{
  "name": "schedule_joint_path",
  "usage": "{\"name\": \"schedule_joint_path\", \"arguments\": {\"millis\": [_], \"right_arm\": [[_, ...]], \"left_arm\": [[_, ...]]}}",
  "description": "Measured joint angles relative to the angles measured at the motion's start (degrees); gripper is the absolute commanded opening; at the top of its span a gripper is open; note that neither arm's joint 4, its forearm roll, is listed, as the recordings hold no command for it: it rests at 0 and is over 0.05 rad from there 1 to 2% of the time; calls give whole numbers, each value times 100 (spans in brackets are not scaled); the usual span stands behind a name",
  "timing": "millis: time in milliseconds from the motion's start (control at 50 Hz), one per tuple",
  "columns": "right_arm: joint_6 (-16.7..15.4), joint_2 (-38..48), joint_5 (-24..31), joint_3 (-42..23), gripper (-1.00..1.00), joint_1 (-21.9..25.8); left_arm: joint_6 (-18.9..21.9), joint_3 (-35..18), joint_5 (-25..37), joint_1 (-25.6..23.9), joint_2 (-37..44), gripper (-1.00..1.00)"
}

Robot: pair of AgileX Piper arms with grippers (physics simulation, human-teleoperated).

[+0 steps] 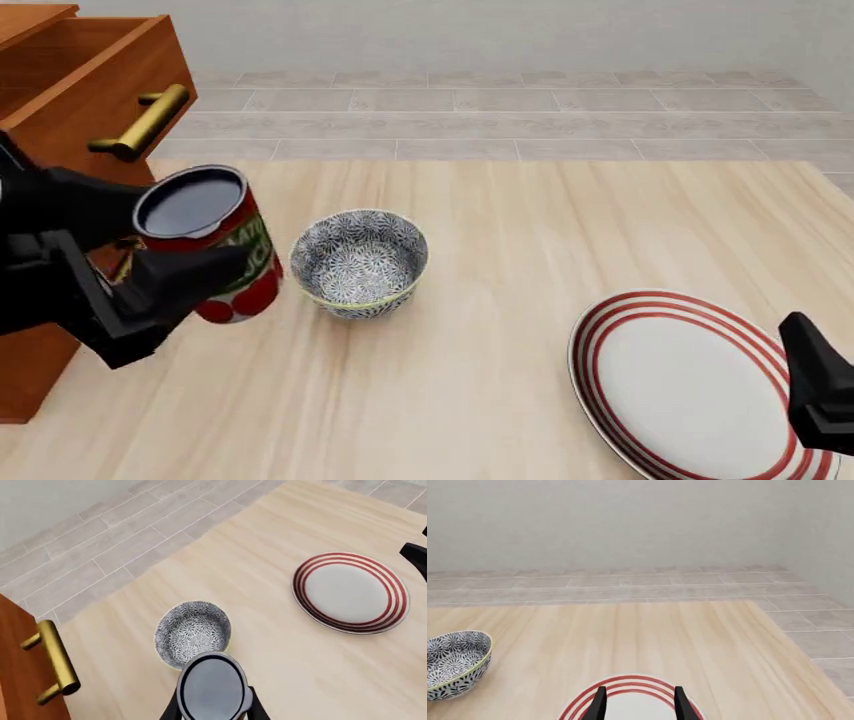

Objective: Put the ketchup in the top drawer of the cabinet.

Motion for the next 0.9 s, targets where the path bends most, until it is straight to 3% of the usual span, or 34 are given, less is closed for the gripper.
{"name": "schedule_joint_path", "arguments": {"millis": [420, 900], "right_arm": [[24, 0, 16, 0, 100, -7], [50, 0, 43, 0, 100, -20]], "left_arm": [[56, -1702, 1687, 545, -454, -100], [506, -3628, 2699, 1486, -101, -100]]}}
